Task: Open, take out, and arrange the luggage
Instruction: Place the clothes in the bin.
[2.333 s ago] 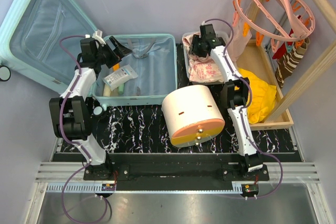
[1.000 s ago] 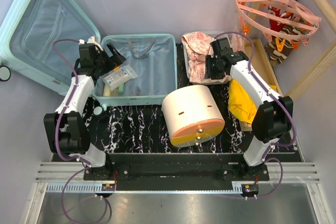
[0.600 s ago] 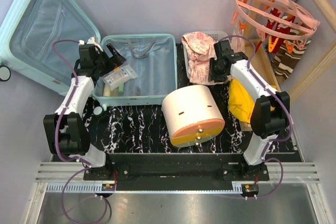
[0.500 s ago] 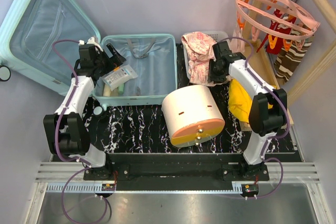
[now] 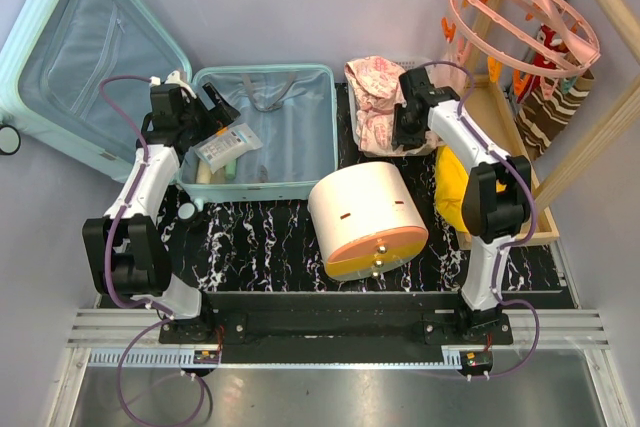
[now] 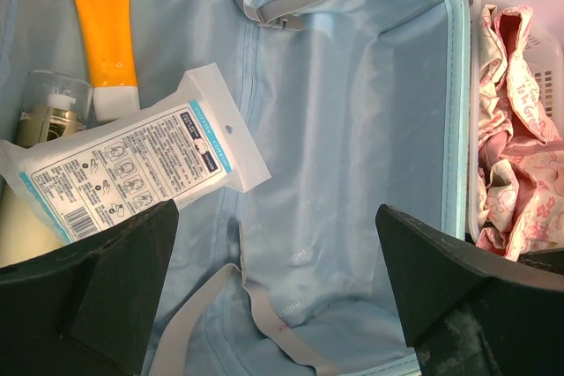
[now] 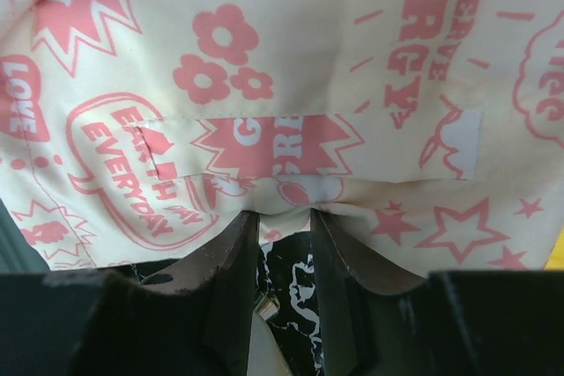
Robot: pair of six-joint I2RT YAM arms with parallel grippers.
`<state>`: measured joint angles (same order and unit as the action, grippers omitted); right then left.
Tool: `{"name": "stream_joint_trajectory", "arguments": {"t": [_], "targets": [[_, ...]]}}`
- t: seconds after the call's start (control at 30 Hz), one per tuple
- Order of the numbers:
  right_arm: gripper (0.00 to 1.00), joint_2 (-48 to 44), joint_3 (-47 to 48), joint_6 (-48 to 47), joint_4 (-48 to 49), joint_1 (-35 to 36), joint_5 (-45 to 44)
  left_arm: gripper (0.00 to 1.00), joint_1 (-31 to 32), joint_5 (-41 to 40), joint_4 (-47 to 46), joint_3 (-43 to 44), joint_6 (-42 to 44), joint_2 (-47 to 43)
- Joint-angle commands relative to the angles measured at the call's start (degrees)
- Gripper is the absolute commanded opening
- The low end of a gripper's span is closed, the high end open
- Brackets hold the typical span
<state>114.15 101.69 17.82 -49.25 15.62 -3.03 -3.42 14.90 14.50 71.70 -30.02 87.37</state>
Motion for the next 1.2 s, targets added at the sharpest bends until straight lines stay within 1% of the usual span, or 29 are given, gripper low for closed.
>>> {"name": "stream_joint_trajectory", "arguments": {"t": [0.0,0.17,0.4,0.53,0.77,0.87,0.93,1.03,1.07,1.17], "targets": [[0.39,1.60,5.44,-0.25,8.21,-0.94,-3.48,0.99,0.17,-1.01,-1.58,0.99,0.40,-2.82],[0.39,3.27,7.91,-0.60,8.21,-1.03,-3.30,0.99,0.08,-0.92,-1.49,1.42,0.40,-2.56],[0.39,9.77,11.42,-2.79,7.77,-1.11,-3.30,0.99,0.08,-0.75,-1.14,2.30,0.31,-1.86],[0.38,10.92,10.11,-2.80,7.42,-1.20,-3.04,0.99,0.17,-1.27,-1.32,2.22,0.58,-2.03],[0.38,12.85,7.83,-2.62,3.47,-1.20,-3.47,0.99,0.08,-1.36,-1.58,2.13,0.49,-1.77],[0.38,12.24,7.56,-3.06,2.94,-1.20,-3.48,0.99,0.08,-1.27,-1.84,2.13,0.40,-1.42],[0.40,11.45,8.43,-3.84,2.94,-1.20,-2.60,0.99,0.08,-1.10,-2.02,2.39,0.23,-0.98],[0.45,8.99,12.47,-4.81,2.50,-1.20,-1.28,0.99,0.17,-0.92,-2.55,2.65,0.14,-0.54],[0.47,7.77,14.57,-4.99,2.32,-1.20,-1.19,0.99,0.08,-0.83,-2.64,2.74,0.14,-0.45],[0.54,5.05,16.78,-4.90,1.36,-1.20,-2.15,0.99,0.17,-0.57,-2.64,3.18,0.31,0.16]]}}
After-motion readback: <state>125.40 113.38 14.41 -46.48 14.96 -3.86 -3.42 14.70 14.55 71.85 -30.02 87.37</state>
